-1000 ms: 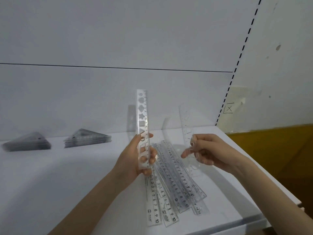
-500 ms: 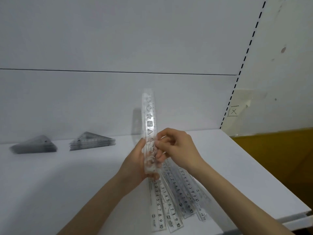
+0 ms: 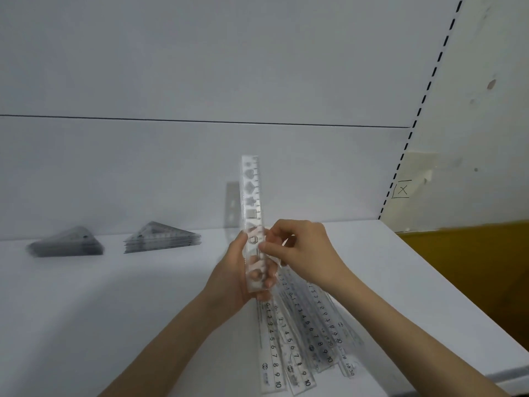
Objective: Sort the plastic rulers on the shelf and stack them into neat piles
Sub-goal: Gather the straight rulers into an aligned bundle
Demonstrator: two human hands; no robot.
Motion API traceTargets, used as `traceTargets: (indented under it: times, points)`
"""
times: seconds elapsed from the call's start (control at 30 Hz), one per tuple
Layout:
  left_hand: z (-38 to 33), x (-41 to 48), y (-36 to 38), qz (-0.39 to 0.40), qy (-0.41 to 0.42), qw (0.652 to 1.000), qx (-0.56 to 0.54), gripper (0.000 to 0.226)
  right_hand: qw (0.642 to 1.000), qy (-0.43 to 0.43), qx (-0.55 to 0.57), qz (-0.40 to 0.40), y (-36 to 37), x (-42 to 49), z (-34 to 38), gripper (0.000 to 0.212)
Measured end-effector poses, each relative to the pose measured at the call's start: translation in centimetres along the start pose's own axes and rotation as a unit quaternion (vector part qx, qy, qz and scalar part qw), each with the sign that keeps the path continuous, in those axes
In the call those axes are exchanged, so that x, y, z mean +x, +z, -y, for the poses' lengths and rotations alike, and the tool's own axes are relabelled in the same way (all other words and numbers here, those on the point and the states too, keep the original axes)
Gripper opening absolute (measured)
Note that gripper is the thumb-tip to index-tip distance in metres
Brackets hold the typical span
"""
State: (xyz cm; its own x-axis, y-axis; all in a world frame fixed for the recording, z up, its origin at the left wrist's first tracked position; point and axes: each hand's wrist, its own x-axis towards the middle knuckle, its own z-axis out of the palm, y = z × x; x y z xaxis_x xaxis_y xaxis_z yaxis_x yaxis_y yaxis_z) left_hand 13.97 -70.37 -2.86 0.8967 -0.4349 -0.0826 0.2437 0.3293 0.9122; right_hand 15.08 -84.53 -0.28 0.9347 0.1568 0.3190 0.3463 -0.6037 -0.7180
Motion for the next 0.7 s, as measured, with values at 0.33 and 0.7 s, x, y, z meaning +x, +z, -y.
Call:
traceTargets:
  times: [0.33,0.7]
  points:
    - [0.0,0.7,-0.6,-0.060,0.036,0.997,-0.036,0.034,0.940,0.179,-0.240,0.162,-3.0,-2.4,-4.4,0.063]
    - [0.2,0.7,-0.3,-0.075,0.039,0.996,-0.032,0.034,0.954,0.283,-0.022,0.101,-4.8,-3.5,-6.5,0.009]
